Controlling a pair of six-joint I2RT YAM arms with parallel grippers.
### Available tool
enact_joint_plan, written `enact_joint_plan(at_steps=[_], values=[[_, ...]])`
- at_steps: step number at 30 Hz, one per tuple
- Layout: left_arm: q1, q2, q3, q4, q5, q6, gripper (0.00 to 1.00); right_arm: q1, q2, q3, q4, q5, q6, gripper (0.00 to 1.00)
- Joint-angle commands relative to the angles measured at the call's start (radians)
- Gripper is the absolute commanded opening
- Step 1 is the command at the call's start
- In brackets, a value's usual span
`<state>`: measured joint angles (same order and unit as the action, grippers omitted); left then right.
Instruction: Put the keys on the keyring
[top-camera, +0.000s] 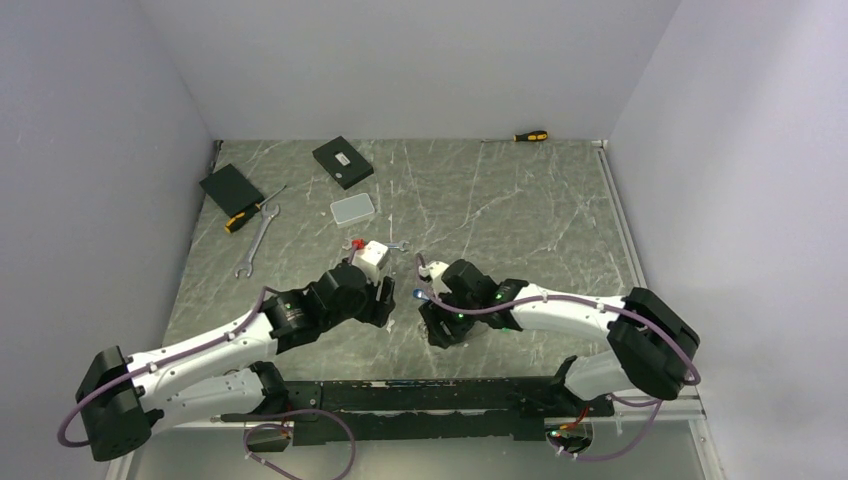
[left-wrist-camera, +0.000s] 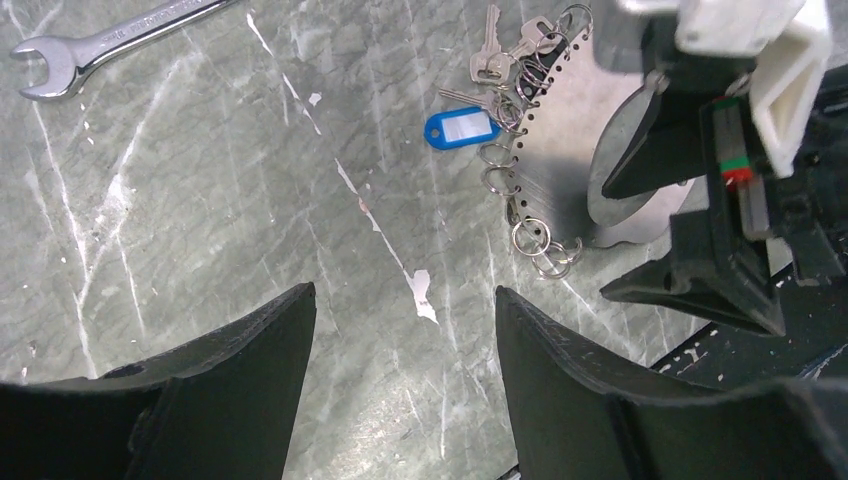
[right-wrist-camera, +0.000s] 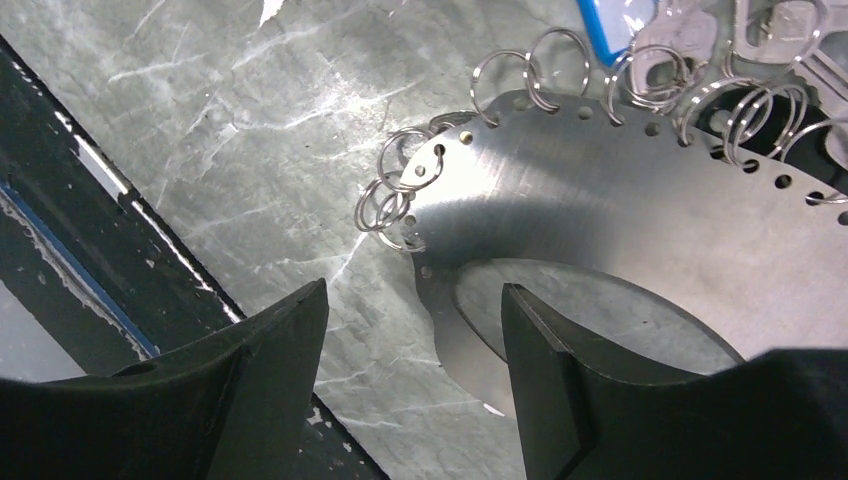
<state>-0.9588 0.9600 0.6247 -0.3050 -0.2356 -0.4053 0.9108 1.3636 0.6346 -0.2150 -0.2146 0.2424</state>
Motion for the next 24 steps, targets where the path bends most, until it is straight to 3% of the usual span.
enact_joint_plan(at_steps=[1, 13, 17, 24], values=[[0.003, -0.028, -0.006, 0.008, -0.033, 0.006, 0.7, 0.052, 0.045, 0.09, -0.088, 0.091, -0.046, 0.67], [0.005, -0.058, -0.008, -0.001, -0.042, 0.013, 0.7, 0.194, 0.204, 0.202, -0.221, 0.392, -0.017, 0.57], [0.005, -0.08, -0.013, -0.016, -0.051, 0.01, 0.69, 0.217, 0.258, 0.238, -0.258, 0.484, -0.002, 0.3], [0.004, -0.134, -0.037, -0.021, -0.07, 0.005, 0.68, 0.262, 0.253, 0.246, -0.271, 0.611, 0.017, 0.0]])
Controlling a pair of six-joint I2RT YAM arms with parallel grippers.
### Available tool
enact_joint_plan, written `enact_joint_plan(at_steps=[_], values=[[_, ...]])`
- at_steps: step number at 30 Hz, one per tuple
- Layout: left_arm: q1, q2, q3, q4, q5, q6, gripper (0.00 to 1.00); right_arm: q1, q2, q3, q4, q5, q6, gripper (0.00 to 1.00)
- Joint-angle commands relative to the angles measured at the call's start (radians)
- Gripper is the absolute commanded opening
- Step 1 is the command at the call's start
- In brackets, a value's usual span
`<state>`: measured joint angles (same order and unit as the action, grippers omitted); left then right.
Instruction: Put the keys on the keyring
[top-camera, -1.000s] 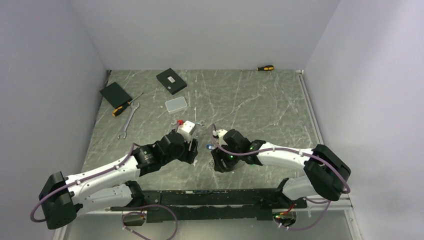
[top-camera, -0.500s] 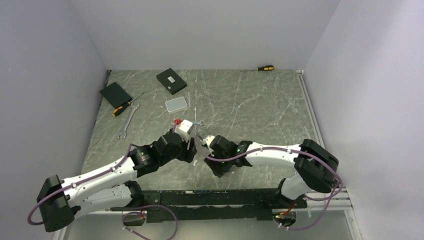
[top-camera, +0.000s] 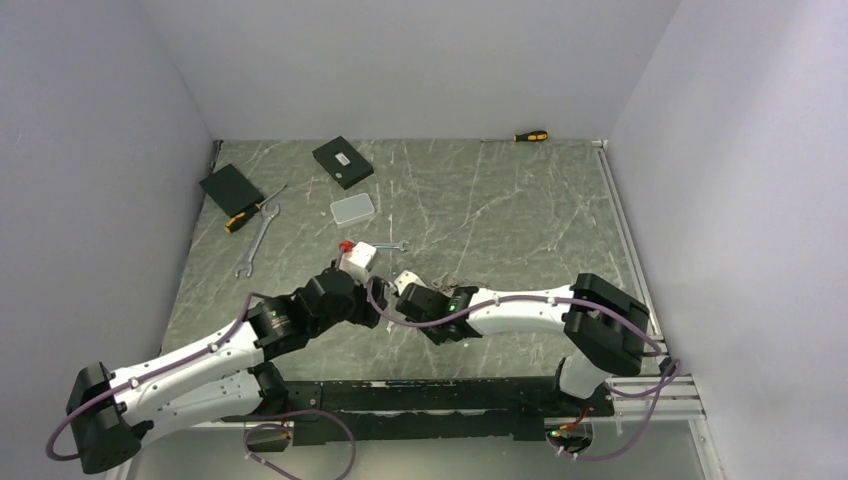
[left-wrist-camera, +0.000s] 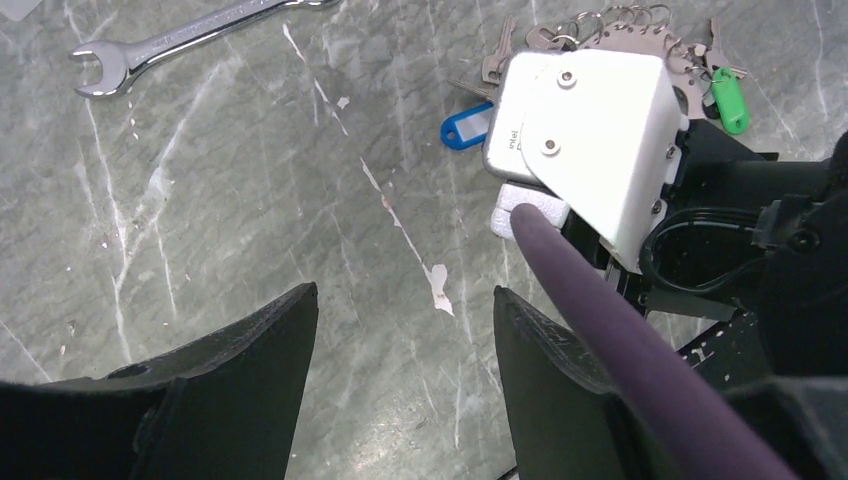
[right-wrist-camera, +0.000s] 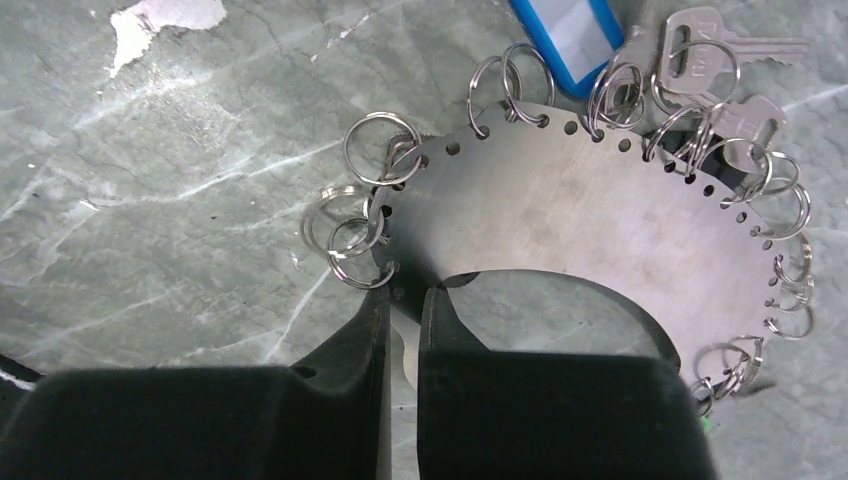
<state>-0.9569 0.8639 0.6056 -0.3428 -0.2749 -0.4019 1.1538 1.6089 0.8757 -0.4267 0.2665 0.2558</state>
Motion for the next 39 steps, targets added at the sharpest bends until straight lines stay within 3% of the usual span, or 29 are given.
enact_joint_plan(at_steps=[1, 9, 16, 20, 27, 33, 35, 39], values=[[0.003, -0.042, -0.021, 0.021, -0.027, 0.0, 0.68, 0.022, -0.004, 0.006, -0.061, 0.14, 0.002, 0.0], [0.002, -0.115, -0.068, 0.13, 0.156, 0.071, 0.66, 0.005, -0.234, 0.048, -0.08, 0.162, -0.048, 0.0], [0.003, -0.143, -0.139, 0.315, 0.322, 0.113, 0.67, -0.016, -0.325, 0.145, -0.157, 0.141, -0.081, 0.0], [0.003, -0.095, -0.178, 0.467, 0.368, 0.117, 0.71, -0.027, -0.361, 0.207, -0.18, 0.119, -0.079, 0.0], [0.001, -0.05, -0.359, 0.899, 0.448, 0.184, 0.81, -0.032, -0.38, 0.287, -0.219, 0.107, -0.056, 0.0], [0.001, -0.008, -0.401, 1.047, 0.481, 0.29, 0.91, -0.033, -0.408, 0.326, -0.228, 0.086, -0.047, 0.0], [0.001, 0.02, -0.419, 1.122, 0.473, 0.285, 0.98, -0.033, -0.421, 0.331, -0.225, 0.08, -0.047, 0.0], [0.003, 0.095, -0.411, 1.207, 0.46, 0.289, 0.99, -0.034, -0.444, 0.332, -0.217, 0.065, -0.051, 0.0]])
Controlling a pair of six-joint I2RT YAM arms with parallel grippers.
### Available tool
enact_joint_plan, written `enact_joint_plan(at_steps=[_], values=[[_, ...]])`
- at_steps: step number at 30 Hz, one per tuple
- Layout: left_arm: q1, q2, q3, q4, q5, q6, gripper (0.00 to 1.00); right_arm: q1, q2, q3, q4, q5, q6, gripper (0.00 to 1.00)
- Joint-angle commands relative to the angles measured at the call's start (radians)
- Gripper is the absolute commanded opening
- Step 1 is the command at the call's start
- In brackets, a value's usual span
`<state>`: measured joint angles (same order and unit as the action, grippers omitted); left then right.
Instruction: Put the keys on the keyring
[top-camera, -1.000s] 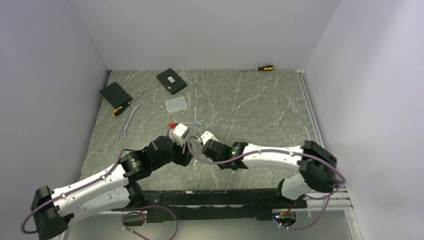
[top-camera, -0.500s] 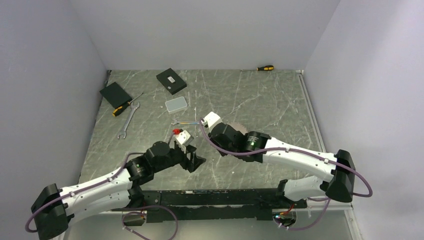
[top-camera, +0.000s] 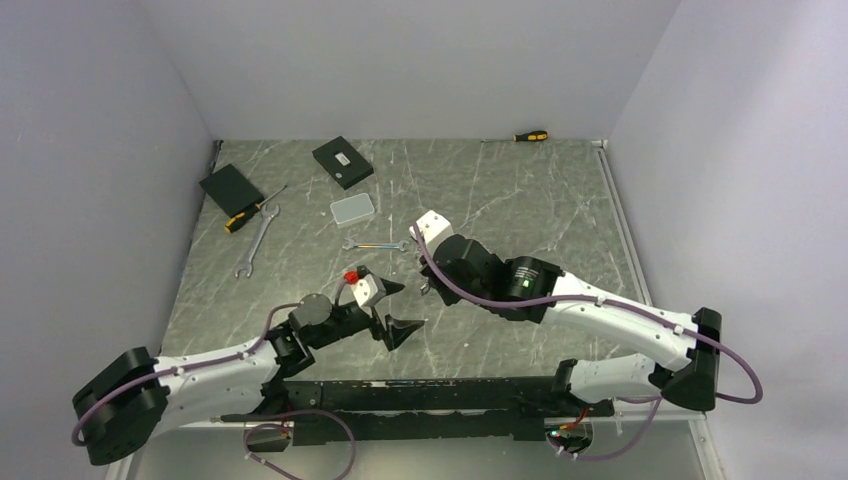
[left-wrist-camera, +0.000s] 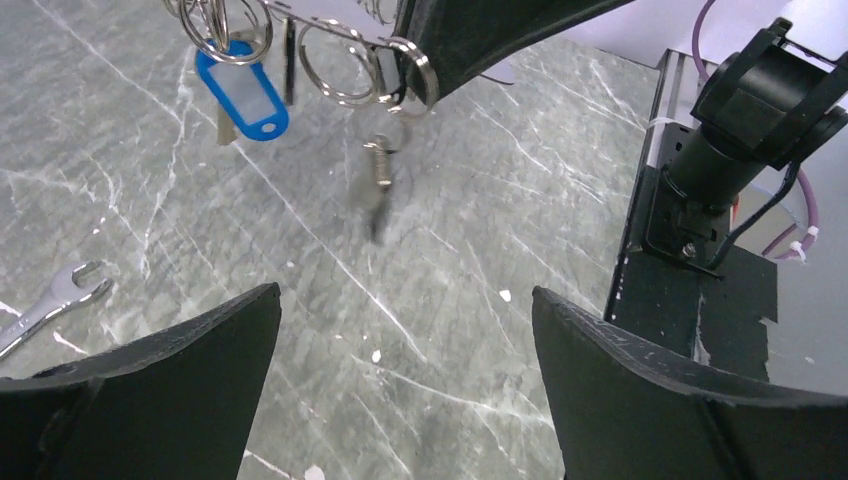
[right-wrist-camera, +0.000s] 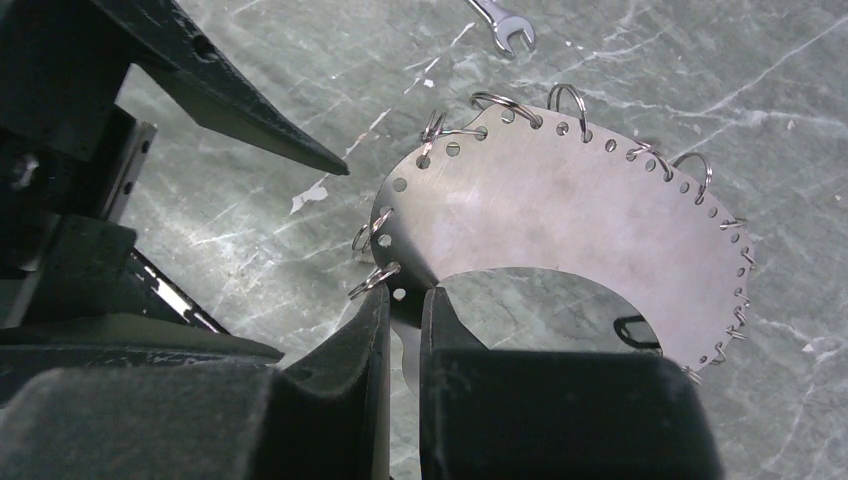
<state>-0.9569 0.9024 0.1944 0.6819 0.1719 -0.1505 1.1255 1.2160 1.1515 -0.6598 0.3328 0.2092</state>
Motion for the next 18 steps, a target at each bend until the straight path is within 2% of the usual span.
enact_joint_plan(at_steps=[1, 12, 18], values=[[0.003, 0.081, 0.006, 0.201, 0.018, 0.04, 0.99, -0.006, -0.057, 0.055, 0.018, -0.003, -0.004, 0.0], [0.016, 0.288, 0.061, 0.452, 0.077, -0.005, 0.99, -0.005, -0.116, 0.038, 0.034, -0.04, 0.007, 0.0], [0.023, 0.357, 0.071, 0.562, 0.055, -0.023, 0.93, -0.005, -0.131, 0.033, 0.037, -0.044, 0.007, 0.0]])
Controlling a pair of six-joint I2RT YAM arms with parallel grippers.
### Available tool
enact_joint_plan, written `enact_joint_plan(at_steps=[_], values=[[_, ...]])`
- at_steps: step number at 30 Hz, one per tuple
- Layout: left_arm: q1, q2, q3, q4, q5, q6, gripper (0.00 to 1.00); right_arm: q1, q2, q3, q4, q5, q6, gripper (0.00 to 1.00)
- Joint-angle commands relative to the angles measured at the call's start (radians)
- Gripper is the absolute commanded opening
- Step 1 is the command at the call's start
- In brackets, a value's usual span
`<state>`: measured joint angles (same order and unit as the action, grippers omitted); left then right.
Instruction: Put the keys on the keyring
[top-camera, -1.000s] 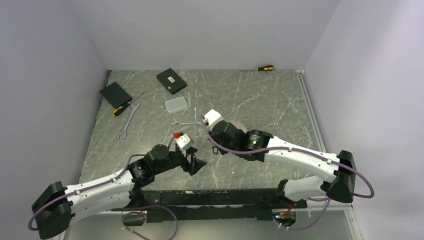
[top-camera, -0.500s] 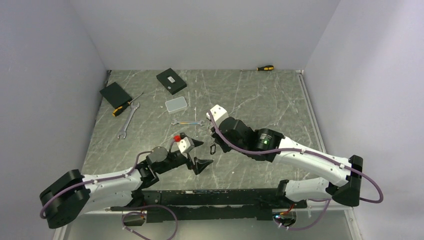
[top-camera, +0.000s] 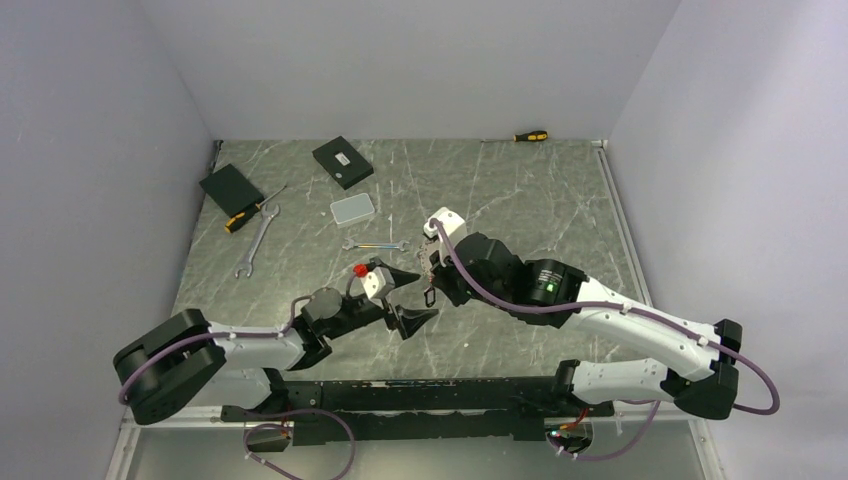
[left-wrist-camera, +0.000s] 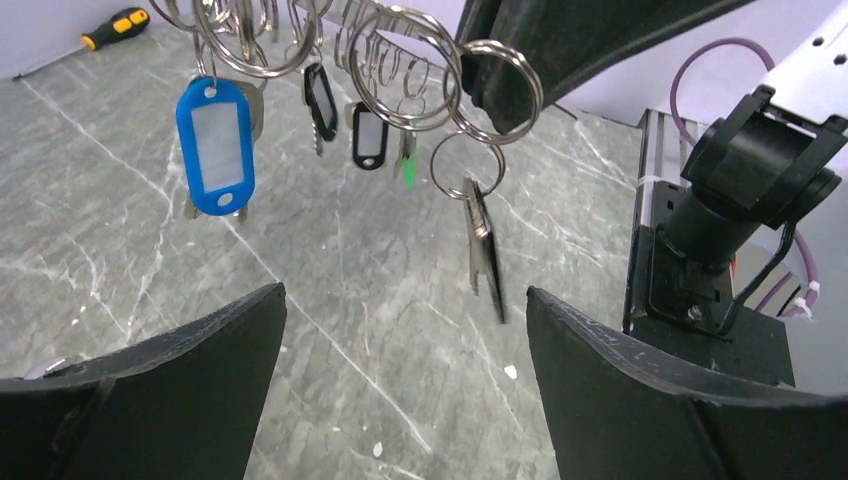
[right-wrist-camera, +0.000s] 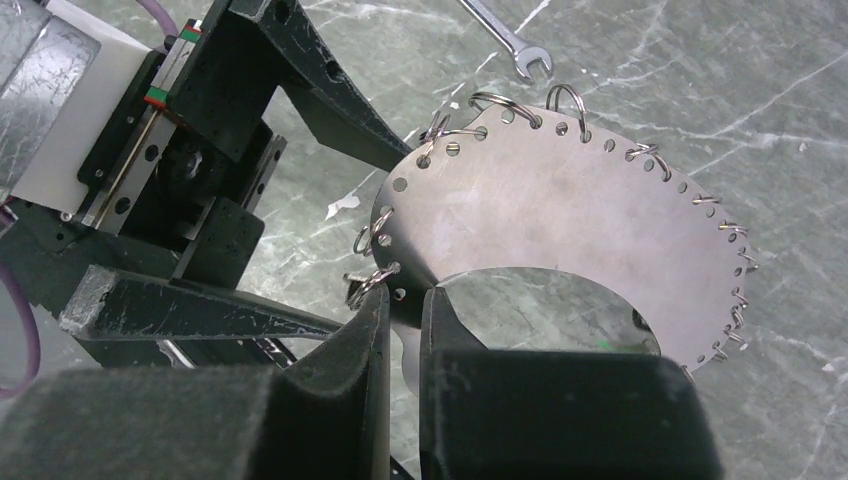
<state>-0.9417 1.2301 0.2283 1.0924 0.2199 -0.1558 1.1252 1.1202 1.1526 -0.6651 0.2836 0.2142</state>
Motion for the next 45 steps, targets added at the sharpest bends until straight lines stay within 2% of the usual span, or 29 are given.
enact_joint_plan(at_steps=[1, 4, 8, 13, 15, 16, 17, 19, 20, 25, 27, 31, 36, 39, 45], values=[[0.009, 0.041, 0.042, 0.166, 0.013, -0.018, 0.91, -0.004, -0.037, 0.032, 0.042, 0.004, 0.001, 0.0], [0.01, 0.071, 0.062, 0.193, 0.034, -0.032, 0.83, -0.005, -0.037, 0.035, 0.041, 0.002, 0.002, 0.0], [0.01, 0.111, 0.072, 0.259, 0.042, -0.054, 0.64, -0.004, -0.043, 0.032, 0.044, 0.0, 0.005, 0.0], [0.009, 0.148, 0.078, 0.326, 0.046, -0.07, 0.65, -0.005, -0.045, 0.03, 0.042, -0.003, 0.007, 0.0], [0.01, 0.157, 0.081, 0.334, 0.056, -0.068, 0.62, -0.004, -0.046, 0.032, 0.043, -0.003, 0.007, 0.0], [0.011, 0.161, 0.08, 0.346, 0.059, -0.07, 0.56, -0.004, -0.046, 0.032, 0.044, -0.003, 0.006, 0.0], [0.011, 0.169, 0.08, 0.355, 0.065, -0.072, 0.44, -0.004, -0.046, 0.033, 0.044, -0.002, 0.005, 0.0], [0.01, 0.173, 0.082, 0.363, 0.082, -0.068, 0.12, -0.005, -0.046, 0.034, 0.045, -0.001, 0.005, 0.0], [0.01, 0.172, 0.082, 0.359, 0.087, -0.068, 0.01, -0.005, -0.046, 0.033, 0.046, 0.001, 0.005, 0.0], [0.011, 0.085, 0.05, 0.302, 0.114, -0.074, 0.0, -0.005, -0.051, 0.022, 0.06, 0.028, 0.015, 0.0], [0.01, -0.008, 0.054, 0.153, 0.142, -0.065, 0.0, -0.007, -0.052, 0.005, 0.072, 0.044, 0.022, 0.0], [0.01, -0.223, 0.142, -0.326, 0.215, -0.008, 0.0, -0.015, -0.045, -0.03, 0.097, 0.06, 0.031, 0.0], [0.005, -0.401, 0.27, -0.818, 0.141, 0.042, 0.0, -0.031, -0.044, -0.074, 0.132, 0.073, 0.057, 0.0], [0.001, -0.426, 0.325, -0.972, 0.083, 0.029, 0.0, -0.04, -0.053, -0.095, 0.158, 0.065, 0.067, 0.0], [0.001, -0.355, 0.53, -1.323, 0.045, 0.055, 0.0, -0.045, -0.061, -0.106, 0.164, 0.047, 0.067, 0.0]])
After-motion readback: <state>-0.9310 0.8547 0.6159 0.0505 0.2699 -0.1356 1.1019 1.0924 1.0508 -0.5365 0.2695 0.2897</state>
